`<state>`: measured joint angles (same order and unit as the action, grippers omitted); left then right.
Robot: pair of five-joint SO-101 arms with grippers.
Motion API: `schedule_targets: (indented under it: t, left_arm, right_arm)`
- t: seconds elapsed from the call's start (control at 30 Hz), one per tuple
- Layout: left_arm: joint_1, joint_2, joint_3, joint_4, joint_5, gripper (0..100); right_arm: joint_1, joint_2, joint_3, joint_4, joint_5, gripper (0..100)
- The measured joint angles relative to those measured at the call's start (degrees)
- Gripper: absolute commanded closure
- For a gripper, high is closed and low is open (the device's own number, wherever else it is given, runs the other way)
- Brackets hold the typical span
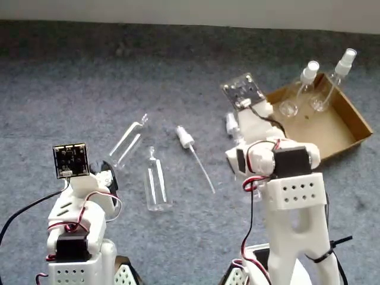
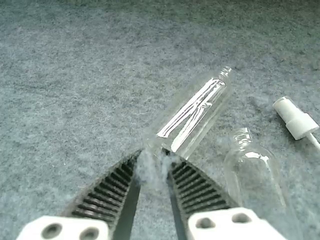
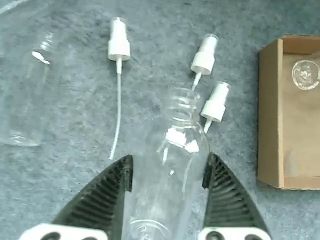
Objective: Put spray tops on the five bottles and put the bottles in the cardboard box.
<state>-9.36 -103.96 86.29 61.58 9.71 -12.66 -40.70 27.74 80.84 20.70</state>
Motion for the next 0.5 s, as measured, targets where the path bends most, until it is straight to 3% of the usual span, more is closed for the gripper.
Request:
schedule_targets:
  t: [0.27, 0.5]
  left_arm:
    - [0.0, 0.0, 0.0, 0.0, 0.0, 99]
    - [0.0, 0.0, 0.0, 0.0, 0.0, 99]
  right_arm:
    - [3.78, -6.86, 26.81, -18.2, 9.05, 91.0]
    - [3.69, -8.97, 35.78, -22.15, 14.59, 91.0]
